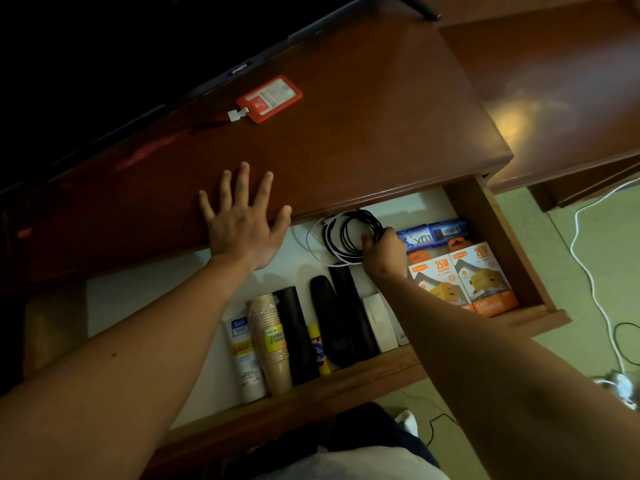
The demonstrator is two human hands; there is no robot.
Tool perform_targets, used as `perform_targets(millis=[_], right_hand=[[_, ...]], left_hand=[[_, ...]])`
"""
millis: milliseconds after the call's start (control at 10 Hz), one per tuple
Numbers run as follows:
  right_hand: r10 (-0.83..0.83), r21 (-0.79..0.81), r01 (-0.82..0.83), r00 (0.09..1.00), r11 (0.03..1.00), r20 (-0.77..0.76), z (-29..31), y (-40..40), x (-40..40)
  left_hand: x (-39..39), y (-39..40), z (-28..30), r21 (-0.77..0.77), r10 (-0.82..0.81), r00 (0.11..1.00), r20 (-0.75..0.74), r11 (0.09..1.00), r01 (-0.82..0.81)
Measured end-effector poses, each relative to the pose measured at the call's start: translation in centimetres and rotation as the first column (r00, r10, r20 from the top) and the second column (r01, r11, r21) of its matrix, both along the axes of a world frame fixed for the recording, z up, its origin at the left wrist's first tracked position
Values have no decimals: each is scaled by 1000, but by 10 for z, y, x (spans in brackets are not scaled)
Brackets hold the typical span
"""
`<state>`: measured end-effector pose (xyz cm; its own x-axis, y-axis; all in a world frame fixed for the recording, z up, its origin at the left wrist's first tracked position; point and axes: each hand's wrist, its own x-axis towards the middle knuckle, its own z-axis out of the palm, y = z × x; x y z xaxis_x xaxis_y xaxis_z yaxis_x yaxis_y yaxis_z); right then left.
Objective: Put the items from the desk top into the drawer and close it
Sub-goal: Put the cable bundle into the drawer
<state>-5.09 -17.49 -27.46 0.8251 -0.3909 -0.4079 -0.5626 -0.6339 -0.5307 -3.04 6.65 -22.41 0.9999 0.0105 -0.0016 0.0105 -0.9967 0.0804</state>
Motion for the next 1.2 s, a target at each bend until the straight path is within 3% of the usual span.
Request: perform_targets(millis=[100, 200, 300, 400, 700, 1200], right_hand=[[53, -23, -52, 997, 998, 51, 2, 2, -6], [220, -194, -202, 973, 960, 75, 4, 7, -16], [331, -444, -284, 943, 850, 31, 2, 12, -23], [301, -436, -288, 953, 853, -39, 3, 17, -23], [442, -278, -469, 883, 838, -157, -16, 28, -23], [344, -215, -372, 926, 903, -155, -18, 25, -7]], left_hand=[[1, -1, -1, 1, 4, 1000, 5, 1000, -4], [1, -1, -1, -9, 3, 1000, 8, 1000, -3], [0, 0, 0, -8, 0, 1000, 11, 1000, 0], [0, 0, 1, -8, -2, 1000, 10, 1000, 2], [-1, 0, -1, -7, -1, 1000, 20, 1000, 1], [0, 0, 2, -6, 7, 1000, 10, 1000, -7]])
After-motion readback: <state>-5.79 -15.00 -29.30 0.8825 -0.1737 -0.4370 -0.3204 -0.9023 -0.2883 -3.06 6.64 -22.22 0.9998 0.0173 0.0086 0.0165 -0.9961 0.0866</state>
